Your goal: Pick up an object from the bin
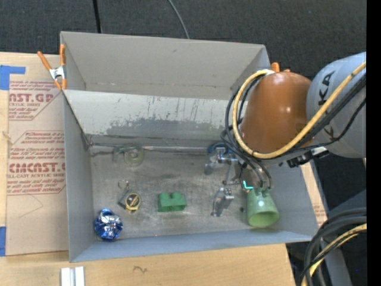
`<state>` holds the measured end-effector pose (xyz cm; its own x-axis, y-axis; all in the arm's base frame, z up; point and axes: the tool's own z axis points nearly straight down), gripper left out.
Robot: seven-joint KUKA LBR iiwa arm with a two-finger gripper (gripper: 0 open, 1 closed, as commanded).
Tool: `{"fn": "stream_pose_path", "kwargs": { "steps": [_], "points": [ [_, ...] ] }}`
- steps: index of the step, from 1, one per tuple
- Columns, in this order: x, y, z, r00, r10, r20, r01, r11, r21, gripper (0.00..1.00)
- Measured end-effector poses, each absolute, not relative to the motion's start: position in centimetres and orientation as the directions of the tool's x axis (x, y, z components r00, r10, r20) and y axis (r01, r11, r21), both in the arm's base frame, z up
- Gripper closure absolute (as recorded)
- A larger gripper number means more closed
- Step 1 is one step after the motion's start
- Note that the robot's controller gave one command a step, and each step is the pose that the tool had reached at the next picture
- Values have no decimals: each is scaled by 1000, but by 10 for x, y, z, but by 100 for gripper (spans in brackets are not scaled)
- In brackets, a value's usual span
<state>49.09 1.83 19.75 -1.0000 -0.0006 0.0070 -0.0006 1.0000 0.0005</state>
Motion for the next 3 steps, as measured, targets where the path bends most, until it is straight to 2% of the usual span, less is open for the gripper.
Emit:
{"fn": "stream_pose_path", "kwargs": {
  "steps": [1,2,3],
  "points": [
    [500,74,71,-997,-74,-4,-74,997,1,0],
    [500,73,76,-997,-71,-2,-71,997,1,100],
    [515,38,226,-960,-279,-10,-279,960,-3,100]
  ]
}}
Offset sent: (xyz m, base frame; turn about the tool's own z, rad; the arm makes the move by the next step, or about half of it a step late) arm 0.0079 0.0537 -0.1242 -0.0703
